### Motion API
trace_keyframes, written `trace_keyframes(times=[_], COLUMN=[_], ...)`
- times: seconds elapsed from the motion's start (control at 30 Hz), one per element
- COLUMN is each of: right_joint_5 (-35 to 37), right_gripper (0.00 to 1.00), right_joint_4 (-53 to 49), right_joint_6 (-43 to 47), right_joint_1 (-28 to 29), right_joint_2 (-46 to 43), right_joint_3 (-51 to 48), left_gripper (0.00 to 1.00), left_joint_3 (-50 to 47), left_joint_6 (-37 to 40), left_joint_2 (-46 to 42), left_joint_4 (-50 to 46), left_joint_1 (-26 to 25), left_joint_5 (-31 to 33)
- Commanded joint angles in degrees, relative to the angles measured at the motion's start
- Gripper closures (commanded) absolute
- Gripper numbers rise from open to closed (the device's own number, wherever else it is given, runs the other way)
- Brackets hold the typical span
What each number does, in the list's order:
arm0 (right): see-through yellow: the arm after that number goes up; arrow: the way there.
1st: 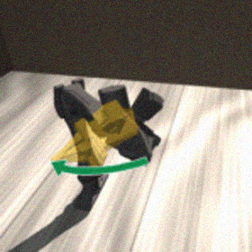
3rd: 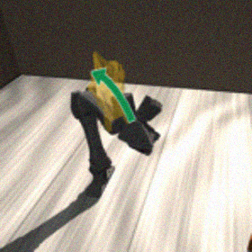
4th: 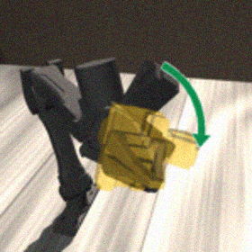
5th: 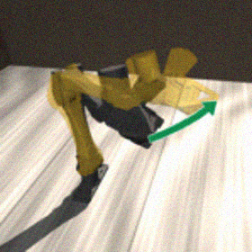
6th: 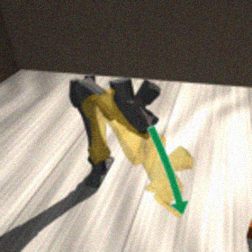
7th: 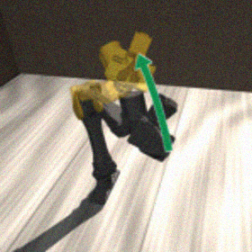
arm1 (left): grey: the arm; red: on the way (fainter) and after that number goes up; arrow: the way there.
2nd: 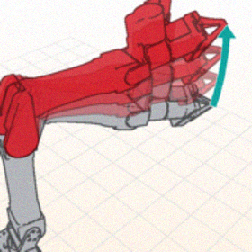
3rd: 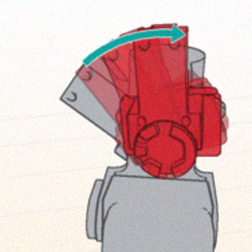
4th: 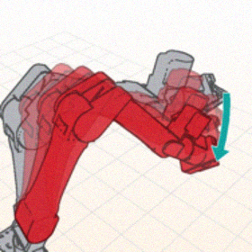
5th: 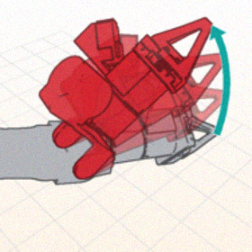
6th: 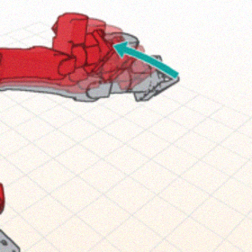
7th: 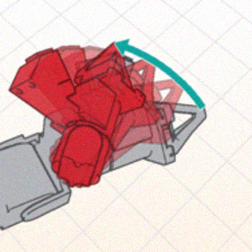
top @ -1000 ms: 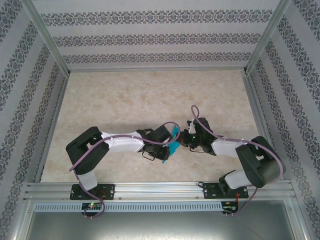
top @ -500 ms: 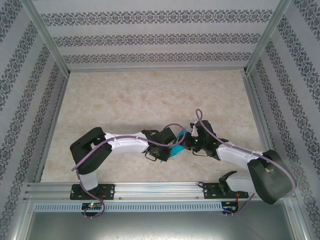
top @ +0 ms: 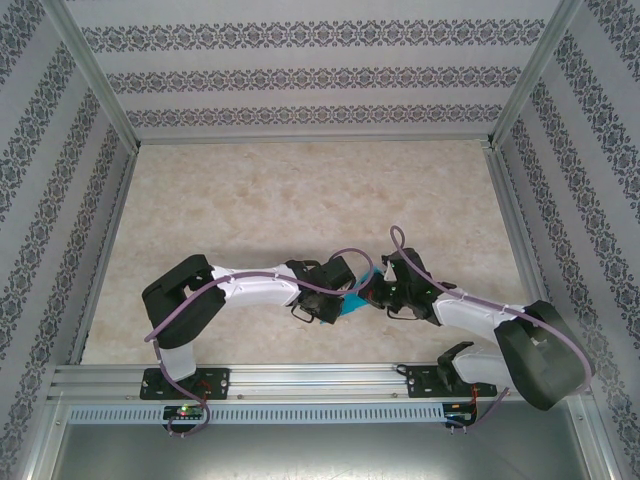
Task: Fold a paper plane with a square sheet of paper (pick it up from the middle)
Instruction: Fold the wing for the fifth time at the center of the table.
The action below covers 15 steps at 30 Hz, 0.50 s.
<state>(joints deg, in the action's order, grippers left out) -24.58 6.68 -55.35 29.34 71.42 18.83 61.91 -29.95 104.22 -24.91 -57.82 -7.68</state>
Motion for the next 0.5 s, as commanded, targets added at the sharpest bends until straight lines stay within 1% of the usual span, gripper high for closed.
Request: trace_keyframes(times=[0.0, 0.23, 0.47], right_joint_5=[1.4, 3.6, 4.8], right_gripper=[1.00, 1.00, 1.00], right_joint_4=[-1.6, -3.1, -4.9], right_joint_6=[-0.9, -1.5, -1.0], right_joint_1=[1.3, 2.6, 3.0], right_joint_2=[0.3, 0.2, -0.2], right_joint_3=[-1.0, -1.9, -2.6], left_gripper=[0.81, 0.79, 0.73], left_joint_3=[-1.3, -0.8, -1.1], left_joint_6=[1.4, 1.6, 1.8], left_joint_2=[3.0, 2.7, -1.3], left_joint_4=[-5.9, -5.4, -5.1], left_joint_1=[-1.0, -1.1, -1.3], left_joint_5=[2.0, 1.8, 0.8])
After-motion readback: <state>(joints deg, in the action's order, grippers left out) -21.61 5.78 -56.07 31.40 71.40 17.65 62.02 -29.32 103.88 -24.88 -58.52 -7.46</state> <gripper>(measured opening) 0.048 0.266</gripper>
